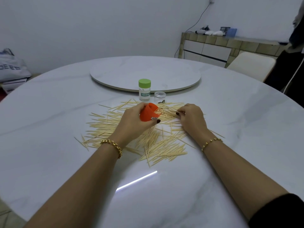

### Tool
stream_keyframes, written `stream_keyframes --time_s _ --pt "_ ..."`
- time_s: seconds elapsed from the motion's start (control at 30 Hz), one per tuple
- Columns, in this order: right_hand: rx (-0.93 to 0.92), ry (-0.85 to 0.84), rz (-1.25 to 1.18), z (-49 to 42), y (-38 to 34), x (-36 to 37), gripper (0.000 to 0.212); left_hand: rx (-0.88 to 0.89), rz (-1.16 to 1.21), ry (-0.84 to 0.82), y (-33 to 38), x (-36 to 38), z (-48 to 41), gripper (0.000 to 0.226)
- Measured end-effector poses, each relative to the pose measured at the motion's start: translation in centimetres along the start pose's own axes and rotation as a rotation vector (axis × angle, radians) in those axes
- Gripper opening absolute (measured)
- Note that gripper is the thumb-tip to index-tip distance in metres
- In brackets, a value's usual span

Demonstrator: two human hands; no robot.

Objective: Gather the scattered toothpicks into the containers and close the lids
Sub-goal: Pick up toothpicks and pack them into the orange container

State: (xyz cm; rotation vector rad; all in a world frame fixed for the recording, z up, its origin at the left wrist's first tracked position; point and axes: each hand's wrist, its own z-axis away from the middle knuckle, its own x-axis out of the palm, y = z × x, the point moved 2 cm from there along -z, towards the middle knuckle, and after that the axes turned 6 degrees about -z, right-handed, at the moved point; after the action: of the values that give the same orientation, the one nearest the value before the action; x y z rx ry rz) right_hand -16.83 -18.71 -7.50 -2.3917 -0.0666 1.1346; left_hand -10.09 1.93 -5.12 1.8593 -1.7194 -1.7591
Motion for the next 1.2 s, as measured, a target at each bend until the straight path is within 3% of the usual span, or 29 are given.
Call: stream_keyframes --time_s 0.23,0.5,0.63,0.73,0.83,1.0,1.07,1.2 --pt "-0.108 0.132 -0.131 0.1 -1.6 -1.5 0.018 -0.004 -0.043 0.016 -0.3 -0.2 0.0 0.060" --pt "-0.422 0.180 -0.204 0.8 -4.6 -1.8 0.024 -0.008 -0.056 0.033 -0.5 -0.3 -0.2 0.062" --pt "-0.517 0.123 -0.024 1.2 -5.3 -0.6 0.039 0.010 -0.058 0.041 -0.4 -0.3 -0.1 0.059" --pt "-0.567 0.092 -0.043 1.5 -5.8 0.0 0.054 0.018 -0.042 0.050 -0.5 -0.3 -0.2 0.059" --pt "-0.453 0.049 -0.243 1.5 -6.0 -0.1 0.053 0.004 -0.036 0.059 -0.7 -0.3 -0.3 0.058" --pt "0.036 -0.197 -0.619 2.7 -6.9 -0.3 0.044 0.009 -0.017 0.091 -0.6 -0.5 -0.3 0.054" --pt "0.062 -0.312 -0.731 3.6 -8.0 0.1 0.042 0.015 -0.013 0.092 -0.7 -0.4 -0.3 0.052" --pt "-0.007 -0.312 -0.790 3.9 -9.0 0.3 0.036 0.023 -0.019 0.088 -0.7 -0.3 -0.3 0.056"
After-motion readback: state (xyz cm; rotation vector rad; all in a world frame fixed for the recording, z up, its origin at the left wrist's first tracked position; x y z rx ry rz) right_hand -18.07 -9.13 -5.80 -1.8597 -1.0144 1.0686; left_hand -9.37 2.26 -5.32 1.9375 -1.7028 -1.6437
